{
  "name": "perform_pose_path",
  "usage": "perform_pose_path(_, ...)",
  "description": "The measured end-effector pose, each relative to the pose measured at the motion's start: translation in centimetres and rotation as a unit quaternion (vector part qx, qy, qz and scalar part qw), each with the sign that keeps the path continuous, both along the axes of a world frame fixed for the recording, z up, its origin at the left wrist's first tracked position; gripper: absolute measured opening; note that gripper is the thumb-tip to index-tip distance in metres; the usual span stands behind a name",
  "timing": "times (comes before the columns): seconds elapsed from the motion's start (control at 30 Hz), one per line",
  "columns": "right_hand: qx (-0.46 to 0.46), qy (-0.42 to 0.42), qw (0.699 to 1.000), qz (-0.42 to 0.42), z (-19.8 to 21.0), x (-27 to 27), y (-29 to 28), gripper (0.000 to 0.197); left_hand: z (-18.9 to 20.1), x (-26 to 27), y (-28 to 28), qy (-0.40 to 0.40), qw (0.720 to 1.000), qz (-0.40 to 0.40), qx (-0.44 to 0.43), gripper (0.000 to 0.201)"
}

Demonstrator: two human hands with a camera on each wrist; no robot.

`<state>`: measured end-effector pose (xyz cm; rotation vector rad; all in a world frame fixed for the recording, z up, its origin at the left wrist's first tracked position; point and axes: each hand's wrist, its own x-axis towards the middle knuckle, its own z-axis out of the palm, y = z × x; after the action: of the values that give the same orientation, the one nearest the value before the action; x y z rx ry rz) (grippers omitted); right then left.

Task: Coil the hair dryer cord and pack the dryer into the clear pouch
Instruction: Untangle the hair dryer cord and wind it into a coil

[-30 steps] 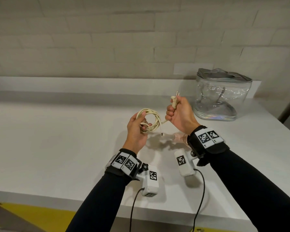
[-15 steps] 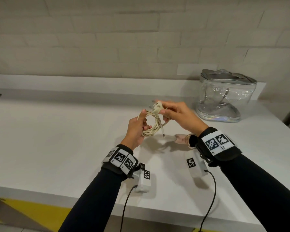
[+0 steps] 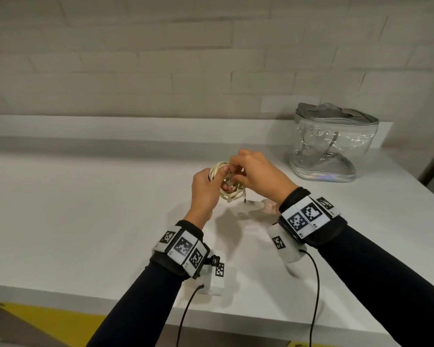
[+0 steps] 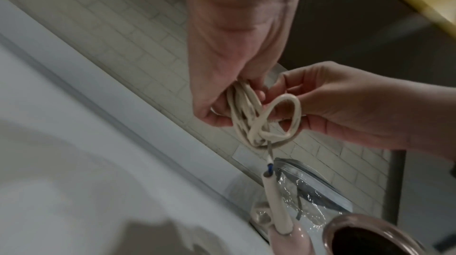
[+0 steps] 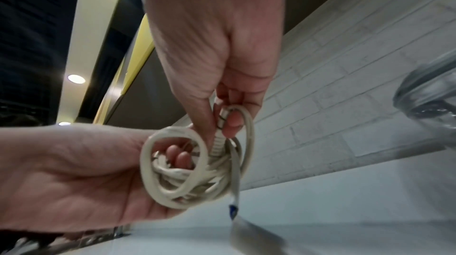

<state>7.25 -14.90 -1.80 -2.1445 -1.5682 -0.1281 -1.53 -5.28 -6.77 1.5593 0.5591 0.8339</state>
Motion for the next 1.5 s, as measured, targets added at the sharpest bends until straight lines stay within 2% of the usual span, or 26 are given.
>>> perform_pose_path(0.13,-0.018,0.002,1.000,-0.013,-0.3,-0.8,1.0,0.007,-0.4,-0.4,-0.4,0.024,0.997,0.033,0.059,0.027)
perform_pose_path(0.2,-0.002,0.029,0.999,-0.042,-0.6,-0.6,1.5,0.018,-0.5,-0.5,-0.7,0.025,0.996,0.031,0.077,0.021)
perform_pose_path(0.3,0.049,0.094,0.992,-0.075,-1.1,-0.1,2.1,0.026,-0.3,-0.4,-1.1,0.011,0.998,0.005,0.058,0.020)
perform_pose_path(0.4,-0.018,0.127,0.988,-0.086,-1.7,0.8,2.6,0.041,-0.3,-0.1,-1.2,-0.003,1.000,-0.010,0.014,0.027)
perform_pose_path(0.5,-0.082,0.243,0.966,-0.029,-2.6,1.0,2.7,0.027,-0.1,0.2,-1.4,-0.020,0.998,-0.014,-0.053,0.030)
perform_pose_path(0.6,-0.026,0.333,0.943,0.007,-3.4,0.9,2.6,0.024,-0.2,0.4,-1.3,-0.021,0.994,-0.029,-0.104,0.032)
perform_pose_path(0.7,0.028,0.413,0.910,0.007,-4.0,0.6,2.5,0.027,-0.6,0.3,-0.5,-0.049,0.985,-0.052,-0.157,0.031)
perform_pose_path(0.8,0.011,0.500,0.866,0.005,-4.3,0.7,2.4,0.032,-1.2,0.3,-0.2,-0.052,0.981,-0.056,-0.180,0.031)
perform_pose_path(0.9,0.003,0.509,0.861,0.010,-4.1,0.9,2.5,0.035,-1.4,0.0,-0.2,-0.044,0.979,-0.089,-0.179,0.037)
perform_pose_path(0.97,0.020,0.503,0.864,0.009,-4.0,0.6,2.6,0.041,-0.9,-0.4,0.0,-0.009,0.970,-0.150,-0.190,0.043)
perform_pose_path(1.03,0.054,0.533,0.844,-0.001,-4.1,0.1,2.6,0.047,0.0,-0.6,0.4,0.021,0.951,-0.219,-0.218,0.053)
perform_pose_path(1.13,0.101,0.589,0.802,-0.008,-3.9,-0.5,2.9,0.050,0.6,-0.4,0.7,0.042,0.954,-0.206,-0.214,0.046)
perform_pose_path(1.2,0.122,0.658,0.743,0.010,-3.5,-0.2,3.0,0.058,0.8,-0.1,1.0,0.024,0.958,-0.169,-0.228,0.037)
perform_pose_path(1.23,0.138,0.705,0.695,0.024,-3.4,0.4,3.1,0.066,0.8,0.1,1.2,0.011,0.959,-0.155,-0.236,0.034)
perform_pose_path(1.3,0.183,0.808,0.559,0.036,-3.3,1.3,2.9,0.076,0.9,0.5,1.7,-0.004,0.958,-0.138,-0.250,0.036)
perform_pose_path(1.33,0.206,0.831,0.516,0.026,-3.2,1.6,2.9,0.075,0.9,0.7,1.9,-0.006,0.958,-0.132,-0.255,0.039)
perform_pose_path(1.37,0.222,0.833,0.506,0.006,-3.1,1.8,3.0,0.071,0.8,0.8,2.1,-0.004,0.958,-0.128,-0.258,0.039)
perform_pose_path(1.43,0.246,0.800,0.544,-0.058,-3.1,2.5,3.2,0.060,0.5,0.9,2.3,0.001,0.957,-0.120,-0.265,0.031)
perform_pose_path(1.5,0.249,0.758,0.596,-0.094,-3.2,3.3,3.2,0.049,0.0,0.7,2.6,-0.002,0.951,-0.118,-0.285,0.020)
